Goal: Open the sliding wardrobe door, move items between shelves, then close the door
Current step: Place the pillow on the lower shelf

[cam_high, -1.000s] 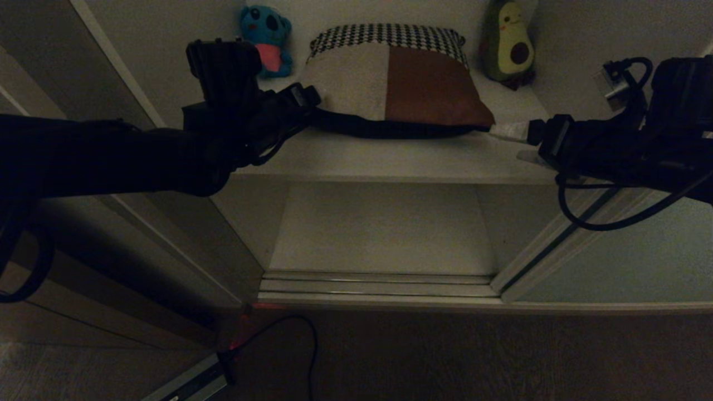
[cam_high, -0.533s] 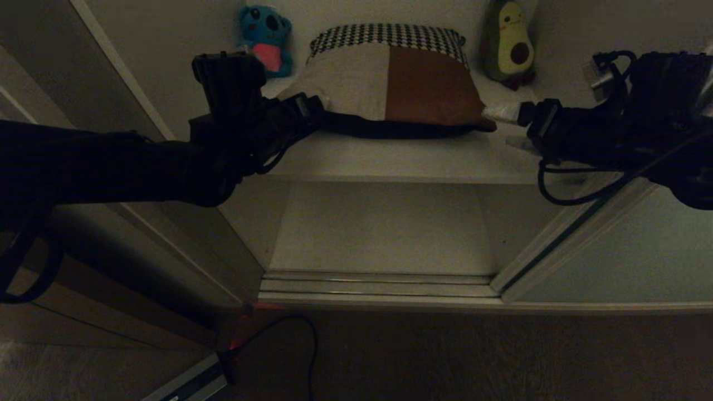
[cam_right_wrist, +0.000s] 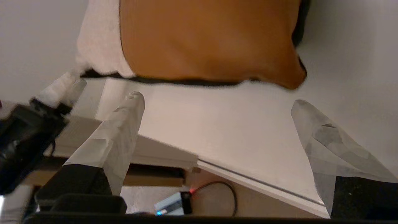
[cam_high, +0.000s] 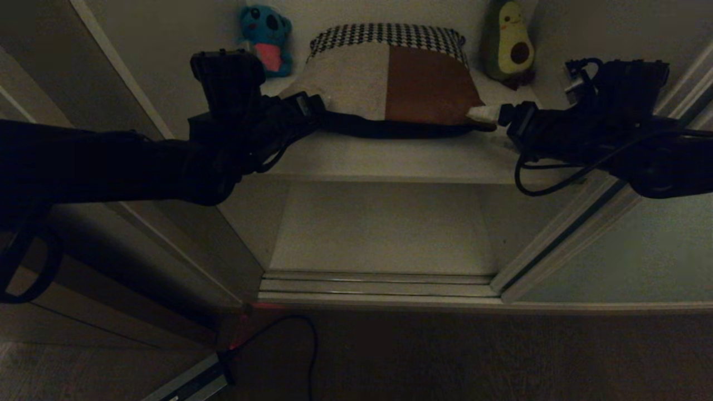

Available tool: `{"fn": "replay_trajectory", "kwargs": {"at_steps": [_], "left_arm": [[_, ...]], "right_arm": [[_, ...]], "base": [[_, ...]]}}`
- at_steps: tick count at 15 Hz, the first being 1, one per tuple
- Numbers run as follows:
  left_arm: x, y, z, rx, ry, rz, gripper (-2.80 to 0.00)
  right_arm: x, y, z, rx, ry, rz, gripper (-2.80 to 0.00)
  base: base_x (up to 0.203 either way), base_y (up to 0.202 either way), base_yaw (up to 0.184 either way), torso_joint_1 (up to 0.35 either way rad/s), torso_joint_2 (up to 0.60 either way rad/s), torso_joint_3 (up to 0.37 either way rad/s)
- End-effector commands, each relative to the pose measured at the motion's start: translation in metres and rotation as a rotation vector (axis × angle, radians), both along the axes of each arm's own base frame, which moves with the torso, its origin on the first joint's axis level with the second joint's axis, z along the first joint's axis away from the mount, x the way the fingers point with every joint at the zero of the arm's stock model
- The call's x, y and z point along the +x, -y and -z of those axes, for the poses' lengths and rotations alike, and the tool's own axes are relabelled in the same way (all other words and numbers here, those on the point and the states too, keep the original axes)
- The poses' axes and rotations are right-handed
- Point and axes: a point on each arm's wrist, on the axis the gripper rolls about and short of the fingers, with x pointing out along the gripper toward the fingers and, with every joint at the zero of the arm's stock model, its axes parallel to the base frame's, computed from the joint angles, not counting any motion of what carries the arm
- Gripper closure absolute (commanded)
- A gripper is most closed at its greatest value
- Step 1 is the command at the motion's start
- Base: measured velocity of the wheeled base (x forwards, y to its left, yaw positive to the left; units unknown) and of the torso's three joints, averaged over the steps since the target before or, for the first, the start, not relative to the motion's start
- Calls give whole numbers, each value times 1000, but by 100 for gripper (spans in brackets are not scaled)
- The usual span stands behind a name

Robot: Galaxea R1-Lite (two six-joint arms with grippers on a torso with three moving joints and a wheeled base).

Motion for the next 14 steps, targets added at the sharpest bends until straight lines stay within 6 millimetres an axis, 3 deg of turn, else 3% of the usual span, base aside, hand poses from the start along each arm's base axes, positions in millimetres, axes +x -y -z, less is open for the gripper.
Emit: {"fn": "replay_trajectory", "kwargs": {"at_steps": [1, 6, 14], "left_arm": [[-2, -1, -4, -4, 9, -1, -280], [-2, 0, 0, 11, -2, -1, -280], [-2, 3, 2, 17, -4, 5, -280]], "right_arm": [[8, -1, 1, 24, -7, -5, -280], [22, -2, -9, 73, 23, -8, -280], [36, 2, -1, 77, 22, 7, -280]], "base": [[0, 0, 0, 0, 0, 0], [0, 0, 0, 0, 0, 0], [0, 0, 0, 0, 0, 0]]}}
